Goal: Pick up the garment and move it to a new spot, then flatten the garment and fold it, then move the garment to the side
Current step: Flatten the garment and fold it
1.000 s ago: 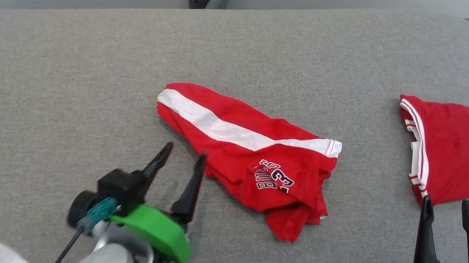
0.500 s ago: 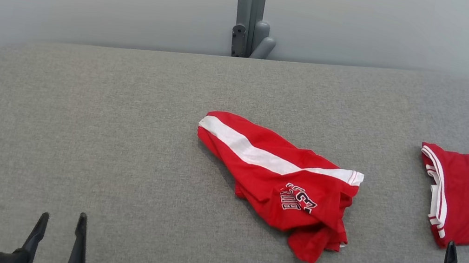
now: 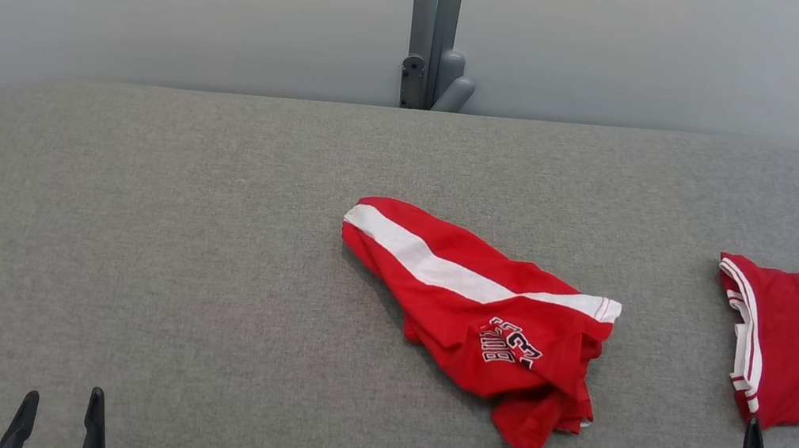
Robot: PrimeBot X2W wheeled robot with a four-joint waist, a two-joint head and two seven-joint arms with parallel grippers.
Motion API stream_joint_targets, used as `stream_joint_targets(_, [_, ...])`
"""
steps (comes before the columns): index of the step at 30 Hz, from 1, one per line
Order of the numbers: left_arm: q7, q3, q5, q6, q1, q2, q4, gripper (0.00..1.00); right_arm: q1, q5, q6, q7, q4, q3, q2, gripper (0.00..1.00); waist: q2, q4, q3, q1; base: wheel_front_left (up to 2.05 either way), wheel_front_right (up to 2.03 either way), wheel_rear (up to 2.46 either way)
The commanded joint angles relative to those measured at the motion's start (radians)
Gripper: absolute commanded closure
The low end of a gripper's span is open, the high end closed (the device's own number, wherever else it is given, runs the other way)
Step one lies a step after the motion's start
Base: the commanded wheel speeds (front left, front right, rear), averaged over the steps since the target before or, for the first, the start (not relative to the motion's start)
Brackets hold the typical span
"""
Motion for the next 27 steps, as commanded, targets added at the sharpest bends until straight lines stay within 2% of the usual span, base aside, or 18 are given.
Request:
stream_joint_targets(1, [0.0,0.01,0.013,-0.008,-0.004,-0.002,0.003,0.0,-0.004,-0.003,-0.001,0.0,0.001,0.001,-0.001,0.0,-0.0001,-0.003,0.001,0.0,0.0,0.0,0.0])
stream_joint_targets(4, [0.0,0.03,0.025,-0.032,-0.028,-0.019,0.006,0.0,-0.016,-0.003,-0.001,0.0,-0.004,0.009,-0.001,0.0,-0.0001,-0.012,0.013,0.0,0.0,0.0,0.0])
stream_joint_targets(8, [0.0,0.006,0.049,-0.068,-0.116,-0.021,0.033,0.0,-0.041,-0.004,-0.001,0.0,-0.015,0.025,-0.001,0.0,-0.0001,-0.029,0.063,0.0,0.0,0.0,0.0])
stream_joint_targets(15, [0.019,-0.147,0.034,-0.093,-0.492,0.016,0.215,0.0,-0.153,-0.003,-0.001,0.0,-0.051,0.075,-0.001,0.0,-0.0001,-0.08,0.243,0.0,0.0,0.0,0.0])
stream_joint_targets(20, [0.058,-0.289,-0.073,-0.093,-0.729,0.06,0.397,0.0,-0.206,0.009,-0.001,0.0,-0.05,0.097,-0.001,0.0,-0.0001,-0.142,0.326,0.0,0.0,0.0,0.0])
stream_joint_targets(27, [0.073,-0.48,-0.233,-0.094,-0.879,0.168,0.564,0.0,-0.23,0.028,-0.001,0.0,-0.037,0.096,-0.001,0.0,-0.0001,-0.225,0.367,0.0,0.0,0.0,0.0])
